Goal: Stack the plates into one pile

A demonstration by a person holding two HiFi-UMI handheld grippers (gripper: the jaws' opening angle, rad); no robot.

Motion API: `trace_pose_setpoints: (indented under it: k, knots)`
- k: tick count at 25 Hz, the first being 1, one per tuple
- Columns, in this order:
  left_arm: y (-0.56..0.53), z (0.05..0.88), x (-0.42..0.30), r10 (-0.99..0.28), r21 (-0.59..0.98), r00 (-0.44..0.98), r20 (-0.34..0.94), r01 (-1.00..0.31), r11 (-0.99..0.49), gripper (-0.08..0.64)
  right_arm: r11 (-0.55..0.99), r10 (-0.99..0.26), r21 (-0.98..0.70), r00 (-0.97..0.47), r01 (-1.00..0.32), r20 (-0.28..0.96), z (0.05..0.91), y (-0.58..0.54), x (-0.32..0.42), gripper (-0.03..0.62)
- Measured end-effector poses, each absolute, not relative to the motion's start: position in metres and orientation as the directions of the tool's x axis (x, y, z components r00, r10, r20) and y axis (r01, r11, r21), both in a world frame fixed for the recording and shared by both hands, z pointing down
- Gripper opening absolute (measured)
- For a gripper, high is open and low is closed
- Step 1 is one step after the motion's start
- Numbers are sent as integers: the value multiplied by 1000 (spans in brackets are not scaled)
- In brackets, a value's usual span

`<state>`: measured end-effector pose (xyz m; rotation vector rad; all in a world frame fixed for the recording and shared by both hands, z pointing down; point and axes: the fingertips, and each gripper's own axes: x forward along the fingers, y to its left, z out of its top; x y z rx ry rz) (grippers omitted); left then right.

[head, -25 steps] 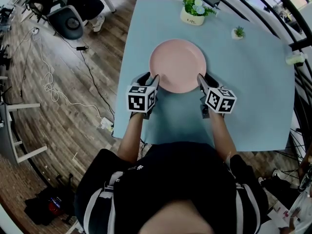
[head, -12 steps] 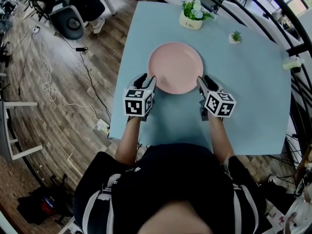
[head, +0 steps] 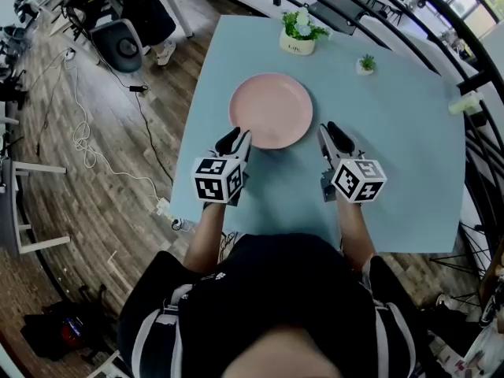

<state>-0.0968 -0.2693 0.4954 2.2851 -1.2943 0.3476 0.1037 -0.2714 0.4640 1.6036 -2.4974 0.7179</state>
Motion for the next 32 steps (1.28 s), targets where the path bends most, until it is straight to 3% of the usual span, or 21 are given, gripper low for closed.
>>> trace_pose_setpoints:
  k: [11, 32]
  knots:
    - [-216, 438, -29, -703, 229, 626, 337, -779, -584, 29, 366, -871, -368, -453, -855, 188, 421, -202, 134, 2]
    - [-132, 413, -3, -714, 168, 632, 301, -772, -613, 29, 446, -854, -363, -510, -818, 101, 396, -113, 143, 2]
